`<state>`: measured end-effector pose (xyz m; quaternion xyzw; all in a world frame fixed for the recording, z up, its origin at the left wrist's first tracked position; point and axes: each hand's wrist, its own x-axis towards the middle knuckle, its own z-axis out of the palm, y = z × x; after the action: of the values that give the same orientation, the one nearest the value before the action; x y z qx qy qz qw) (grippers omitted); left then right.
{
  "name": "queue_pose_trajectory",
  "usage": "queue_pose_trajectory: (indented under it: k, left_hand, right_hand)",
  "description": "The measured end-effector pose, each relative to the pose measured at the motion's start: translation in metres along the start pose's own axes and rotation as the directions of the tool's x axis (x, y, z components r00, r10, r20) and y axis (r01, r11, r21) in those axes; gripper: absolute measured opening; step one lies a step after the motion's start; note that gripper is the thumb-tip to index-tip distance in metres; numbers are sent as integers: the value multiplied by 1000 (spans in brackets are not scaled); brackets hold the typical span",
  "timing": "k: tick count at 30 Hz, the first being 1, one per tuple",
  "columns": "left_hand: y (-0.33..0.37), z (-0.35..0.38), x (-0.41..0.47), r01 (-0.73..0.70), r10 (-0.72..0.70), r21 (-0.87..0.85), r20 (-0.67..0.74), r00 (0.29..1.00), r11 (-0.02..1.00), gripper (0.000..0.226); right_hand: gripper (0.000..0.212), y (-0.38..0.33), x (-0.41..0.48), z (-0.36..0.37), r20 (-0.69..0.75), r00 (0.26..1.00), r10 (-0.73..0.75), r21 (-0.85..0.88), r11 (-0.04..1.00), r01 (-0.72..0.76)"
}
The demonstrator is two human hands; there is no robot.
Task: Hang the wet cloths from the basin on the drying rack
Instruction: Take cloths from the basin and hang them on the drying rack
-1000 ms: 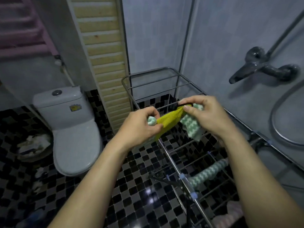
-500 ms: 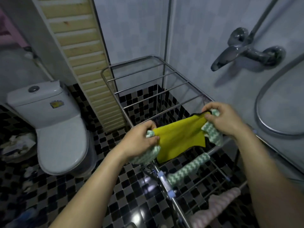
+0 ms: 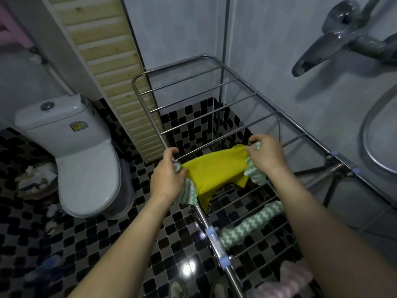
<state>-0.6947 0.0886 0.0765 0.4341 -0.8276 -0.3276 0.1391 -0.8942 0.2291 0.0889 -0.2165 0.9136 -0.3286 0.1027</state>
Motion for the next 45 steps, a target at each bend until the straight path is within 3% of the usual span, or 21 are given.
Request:
queue_pose_trajectory:
  k: [4,6,9,12,15,18,21,24,27,38,41,45]
  left_hand:
    - [-8,11,-12,-83,50,163,197,979,983,11]
    - [-14,20,-20,-127,64,218,278,959,968,20]
    - [-15,23,-24,-110,30,268,286,958,957,25]
    - [-16,24,-21,-107,27,316,248,968,943,19]
    - [-14,24,-23,-132,57,310,240,969,941,14]
    - [-14,25,-24,-158,96,305,208,973,939,15]
    - [-16,26,-25,-181,129,319,175,976,930,16]
    - [-16,24,-26,-201,150,355,167,974,913,17]
    - [-15,24,-24,-223,165,372,180,970,901,18]
    - [-12,31,-23,-189,110,366,226,968,912,26]
    - [-13,26,-25,-139,77,258,236,969,956,21]
    - [-5,-3,-27,64,-39,-111,217,975,992,23]
  right_hand:
    - [18,16,-2,-2,59,996,74,-128,990,-66]
    - [27,28,0,-6,179,972,150,-159,980,-122]
    - [46,37,-2,-8,340,905,255,-199,960,-196]
    - [39,37,-6,0,385,888,251,-106,968,-228]
    - [20,39,-8,10,353,905,238,62,959,-276]
    - [14,45,-4,10,255,935,246,132,949,-285]
    - [12,49,5,2,136,962,238,79,965,-249]
    - [7,49,12,2,120,971,208,-33,978,-205]
    - [18,54,13,8,111,973,204,-136,973,-189]
    - [12,57,8,14,109,979,175,-159,975,-156]
    - [12,50,2,3,144,976,166,-178,974,-140]
    - [16,25,-14,-30,114,990,79,-29,997,-76]
